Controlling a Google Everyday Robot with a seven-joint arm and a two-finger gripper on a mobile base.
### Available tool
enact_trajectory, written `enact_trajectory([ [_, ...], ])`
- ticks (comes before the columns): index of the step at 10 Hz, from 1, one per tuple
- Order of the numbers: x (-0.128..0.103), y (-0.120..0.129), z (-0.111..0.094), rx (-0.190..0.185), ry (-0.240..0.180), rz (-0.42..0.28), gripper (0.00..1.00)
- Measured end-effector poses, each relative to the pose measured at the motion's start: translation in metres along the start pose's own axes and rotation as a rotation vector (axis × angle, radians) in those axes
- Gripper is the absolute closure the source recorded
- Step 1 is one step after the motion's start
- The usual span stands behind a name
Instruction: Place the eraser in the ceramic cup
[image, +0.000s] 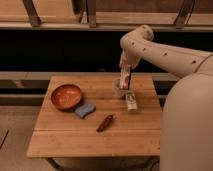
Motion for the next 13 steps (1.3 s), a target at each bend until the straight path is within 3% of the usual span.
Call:
enact_trajectory([
  [3,-0.048,0.029,-0.02,-0.02,-0.053,-0.054,1.0],
  [5,-0.057,0.034,-0.024,-0.025,-0.062,-0.062,1.0],
  [9,-0.05,0.032,-0.019,-0.018,-0.052,-0.056,1.0],
  [11,-0.029,0.02,-0.005,0.012,-0.026,-0.03,1.0],
  [13,-0.011,-0.006,0.007,0.065,-0.018,-0.007,1.0],
])
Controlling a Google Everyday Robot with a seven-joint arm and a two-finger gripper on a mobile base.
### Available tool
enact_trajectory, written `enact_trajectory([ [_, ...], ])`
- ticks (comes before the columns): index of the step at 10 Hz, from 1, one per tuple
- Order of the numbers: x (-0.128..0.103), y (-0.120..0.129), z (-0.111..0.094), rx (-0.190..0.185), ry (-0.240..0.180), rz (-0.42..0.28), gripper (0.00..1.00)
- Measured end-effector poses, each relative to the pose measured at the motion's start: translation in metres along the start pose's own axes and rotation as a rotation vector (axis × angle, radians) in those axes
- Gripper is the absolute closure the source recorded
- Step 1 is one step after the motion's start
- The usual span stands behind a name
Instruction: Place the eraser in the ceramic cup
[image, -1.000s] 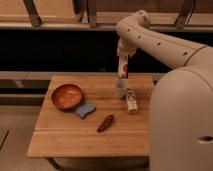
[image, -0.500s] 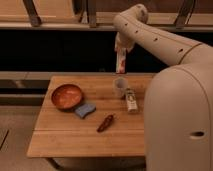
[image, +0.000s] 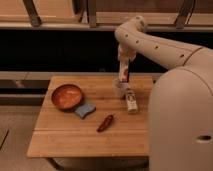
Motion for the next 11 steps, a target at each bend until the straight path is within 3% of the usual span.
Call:
enact_trajectory([
  [2,-0.007,-0.016,0.007,0.006,-0.043,0.024,1.0],
  [4,-0.023,-0.013,0.013,-0.062,-0.108,0.04,1.0],
  [6,-0.031,0.006,0.016,-0.17,-0.153,0.035,1.0],
  [9,-0.016,0.013,0.027,-0.253,-0.149,0.008,1.0],
  [11,-0.013,0.009,0.035,-0.276,-0.146,-0.013,1.0],
])
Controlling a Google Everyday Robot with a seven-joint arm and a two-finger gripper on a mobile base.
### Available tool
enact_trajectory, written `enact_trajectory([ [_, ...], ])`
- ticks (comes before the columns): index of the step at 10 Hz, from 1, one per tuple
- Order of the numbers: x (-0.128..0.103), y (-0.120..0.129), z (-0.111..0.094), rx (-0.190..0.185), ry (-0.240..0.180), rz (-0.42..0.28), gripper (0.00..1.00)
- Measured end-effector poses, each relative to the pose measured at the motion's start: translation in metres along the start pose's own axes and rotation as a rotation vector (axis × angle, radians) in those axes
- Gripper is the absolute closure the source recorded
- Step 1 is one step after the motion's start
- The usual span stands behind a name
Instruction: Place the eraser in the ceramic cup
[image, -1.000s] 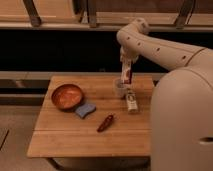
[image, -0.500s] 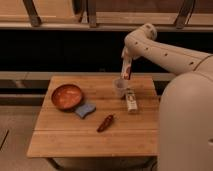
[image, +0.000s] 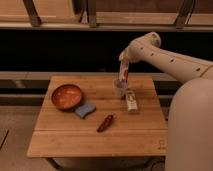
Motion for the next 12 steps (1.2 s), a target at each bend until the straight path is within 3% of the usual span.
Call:
enact_trajectory([
  [3,-0.004,-0.009,0.01,-0.024,-0.004,-0.008,1.0],
  [7,-0.012,0.0,0.03,-0.091,-0.002,-0.024,1.0],
  [12,0.002,0.011,0.053,-0.155,0.053,-0.042,1.0],
])
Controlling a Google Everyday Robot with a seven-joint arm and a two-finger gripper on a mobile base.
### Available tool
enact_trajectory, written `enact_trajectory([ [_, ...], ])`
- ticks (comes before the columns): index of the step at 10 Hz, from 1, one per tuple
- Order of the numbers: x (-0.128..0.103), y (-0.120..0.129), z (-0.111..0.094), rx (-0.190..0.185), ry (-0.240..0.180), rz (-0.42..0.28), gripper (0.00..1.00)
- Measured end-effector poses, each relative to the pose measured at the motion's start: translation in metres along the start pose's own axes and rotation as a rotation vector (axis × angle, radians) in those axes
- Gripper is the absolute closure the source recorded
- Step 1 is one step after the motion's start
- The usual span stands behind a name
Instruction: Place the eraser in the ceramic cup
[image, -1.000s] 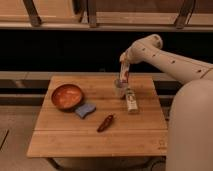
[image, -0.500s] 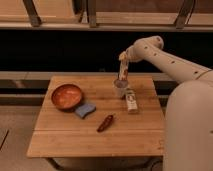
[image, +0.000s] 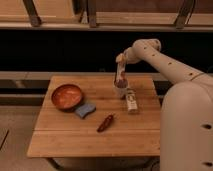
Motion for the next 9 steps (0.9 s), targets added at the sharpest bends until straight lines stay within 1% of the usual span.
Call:
enact_trajectory([
  [3,0.01,-0.004,0.002,-0.006,0.032,-0.003,1.0],
  [7,0.019,-0.015,-0.003,0.003,0.062,0.002,1.0],
  [9,0.024,-0.016,-0.004,0.002,0.078,0.003,1.0],
])
